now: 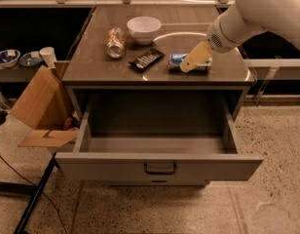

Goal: Place redbull can into top drawer

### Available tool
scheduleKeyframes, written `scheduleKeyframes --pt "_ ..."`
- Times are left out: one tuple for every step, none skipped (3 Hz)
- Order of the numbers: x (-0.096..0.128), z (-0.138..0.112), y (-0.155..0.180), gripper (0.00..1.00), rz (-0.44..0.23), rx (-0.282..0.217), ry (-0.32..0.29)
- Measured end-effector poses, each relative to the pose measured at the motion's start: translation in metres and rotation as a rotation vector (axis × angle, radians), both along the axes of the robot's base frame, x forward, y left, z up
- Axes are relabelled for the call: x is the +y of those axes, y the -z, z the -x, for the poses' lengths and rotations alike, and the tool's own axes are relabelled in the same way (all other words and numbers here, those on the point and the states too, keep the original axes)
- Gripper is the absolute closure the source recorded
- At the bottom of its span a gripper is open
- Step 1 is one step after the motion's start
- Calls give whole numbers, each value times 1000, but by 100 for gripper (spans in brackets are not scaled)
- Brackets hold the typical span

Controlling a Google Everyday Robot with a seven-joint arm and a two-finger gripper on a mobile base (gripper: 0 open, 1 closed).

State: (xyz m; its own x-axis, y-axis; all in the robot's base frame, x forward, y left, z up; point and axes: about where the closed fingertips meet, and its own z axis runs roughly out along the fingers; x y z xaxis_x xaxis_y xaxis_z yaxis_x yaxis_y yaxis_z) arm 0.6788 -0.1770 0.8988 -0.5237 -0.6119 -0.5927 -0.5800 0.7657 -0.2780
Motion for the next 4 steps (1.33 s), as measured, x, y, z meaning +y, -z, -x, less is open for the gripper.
scheduleKeyframes --pt "1 -21 21 0 -57 1 35" --pt "5 -35 46 0 -110 14 36" --pt "8 -41 65 16 -145 32 11" --pt "5 -34 64 40 -182 22 -32"
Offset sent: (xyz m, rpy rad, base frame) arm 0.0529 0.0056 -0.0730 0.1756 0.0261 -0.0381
